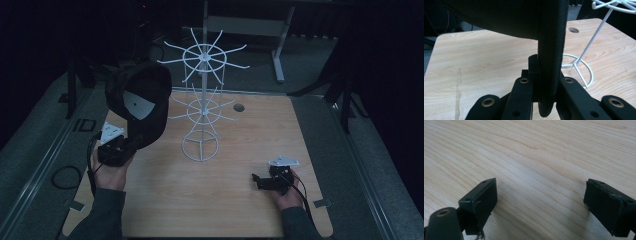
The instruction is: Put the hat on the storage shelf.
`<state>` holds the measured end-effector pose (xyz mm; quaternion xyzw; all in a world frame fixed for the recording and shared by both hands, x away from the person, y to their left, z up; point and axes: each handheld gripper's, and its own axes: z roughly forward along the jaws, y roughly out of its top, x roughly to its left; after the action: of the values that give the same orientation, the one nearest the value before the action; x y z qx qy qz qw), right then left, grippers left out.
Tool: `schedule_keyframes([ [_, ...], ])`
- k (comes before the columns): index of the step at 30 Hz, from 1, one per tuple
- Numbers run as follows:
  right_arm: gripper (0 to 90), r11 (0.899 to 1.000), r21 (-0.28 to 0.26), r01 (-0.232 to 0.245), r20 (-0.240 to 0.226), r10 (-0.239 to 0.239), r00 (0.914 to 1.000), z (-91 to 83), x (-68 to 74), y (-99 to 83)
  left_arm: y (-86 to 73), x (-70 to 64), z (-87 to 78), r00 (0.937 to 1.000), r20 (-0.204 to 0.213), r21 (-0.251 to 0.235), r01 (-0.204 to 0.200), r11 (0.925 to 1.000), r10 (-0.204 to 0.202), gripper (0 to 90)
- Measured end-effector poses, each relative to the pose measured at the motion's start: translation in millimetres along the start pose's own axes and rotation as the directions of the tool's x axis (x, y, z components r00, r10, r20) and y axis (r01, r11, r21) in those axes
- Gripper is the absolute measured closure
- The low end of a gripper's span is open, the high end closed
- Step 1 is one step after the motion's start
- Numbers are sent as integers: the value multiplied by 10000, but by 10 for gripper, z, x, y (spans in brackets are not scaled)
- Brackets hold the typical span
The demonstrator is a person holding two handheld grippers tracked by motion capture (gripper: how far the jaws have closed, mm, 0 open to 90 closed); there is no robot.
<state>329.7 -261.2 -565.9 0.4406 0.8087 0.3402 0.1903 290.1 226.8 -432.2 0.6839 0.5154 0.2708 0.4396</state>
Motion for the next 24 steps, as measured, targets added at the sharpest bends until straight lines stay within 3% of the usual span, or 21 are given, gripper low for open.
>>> schedule_keyframes([
  [24, 115, 10000, -8, 17, 6, -17, 10000, 1, -1, 0, 191, -108, -172, 9977, -423, -581, -551, 9968, 527, 866],
])
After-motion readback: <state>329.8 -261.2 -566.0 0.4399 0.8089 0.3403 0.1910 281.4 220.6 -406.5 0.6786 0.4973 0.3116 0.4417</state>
